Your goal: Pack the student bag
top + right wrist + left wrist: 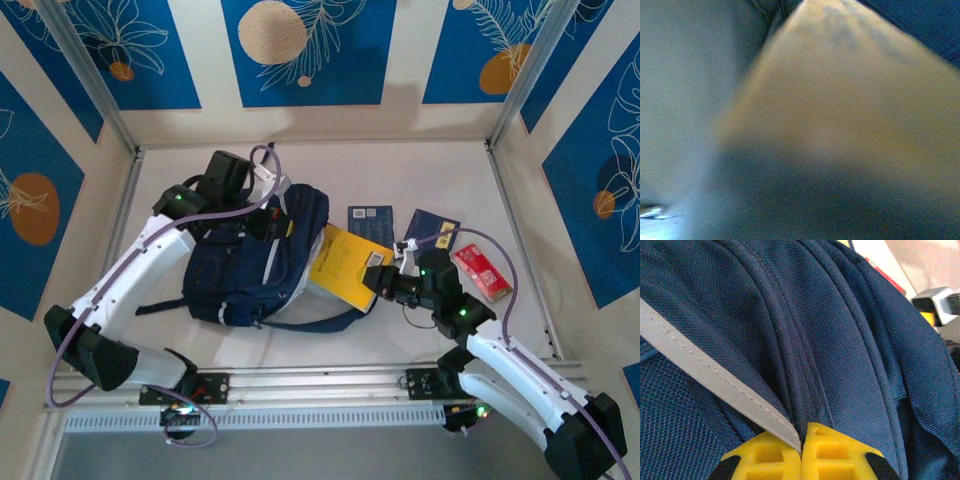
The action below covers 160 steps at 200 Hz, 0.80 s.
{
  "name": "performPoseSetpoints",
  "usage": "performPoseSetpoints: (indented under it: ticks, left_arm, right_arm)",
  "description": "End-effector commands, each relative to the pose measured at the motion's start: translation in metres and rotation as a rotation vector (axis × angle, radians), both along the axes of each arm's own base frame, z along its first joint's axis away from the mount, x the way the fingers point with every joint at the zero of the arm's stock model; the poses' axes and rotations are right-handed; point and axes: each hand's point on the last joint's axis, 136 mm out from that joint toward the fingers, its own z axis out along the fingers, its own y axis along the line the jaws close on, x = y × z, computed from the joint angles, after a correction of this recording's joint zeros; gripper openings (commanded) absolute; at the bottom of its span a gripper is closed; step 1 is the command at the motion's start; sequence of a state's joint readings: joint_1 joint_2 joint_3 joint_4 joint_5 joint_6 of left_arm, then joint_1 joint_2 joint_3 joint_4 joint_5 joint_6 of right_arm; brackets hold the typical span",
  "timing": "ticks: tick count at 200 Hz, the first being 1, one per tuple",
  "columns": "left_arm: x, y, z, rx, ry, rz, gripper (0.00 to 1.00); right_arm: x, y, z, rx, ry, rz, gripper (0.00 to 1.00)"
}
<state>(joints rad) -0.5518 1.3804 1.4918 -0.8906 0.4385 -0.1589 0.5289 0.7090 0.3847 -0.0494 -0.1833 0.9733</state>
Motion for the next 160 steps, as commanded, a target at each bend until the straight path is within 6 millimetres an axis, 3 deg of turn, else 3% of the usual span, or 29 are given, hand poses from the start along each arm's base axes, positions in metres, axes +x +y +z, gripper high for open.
performPoseSetpoints:
  ticks: [1, 28, 79, 112, 160]
  left_arm:
    - [-0.011, -0.013, 0.066, -0.127, -0.209, -0.151, 0.0]
    - [-0.009, -0.01, 0.081, -0.152, -0.245, -0.15, 0.0]
    - [0.0, -0.002, 0.082, -0.201, -0.251, -0.104, 0.0]
    - [0.004, -0.002, 0.084, -0.255, -0.232, -0.092, 0.0]
    - [0.005, -0.007, 0.085, -0.31, -0.193, -0.108, 0.0]
  right_arm:
    - [-0.003, 0.0, -0.013, -0.046, -0.037, 0.027, 0.0]
    - [-0.007, -0.003, -0.009, -0.054, -0.048, 0.023, 0.0]
    - [-0.017, -0.02, 0.05, -0.07, -0.206, -0.004, 0.0]
    - [-0.024, -0.003, 0.072, 0.035, -0.183, 0.076, 0.0]
    - [-0.018, 0.029, 0.095, 0.257, -0.093, 0.139, 0.0]
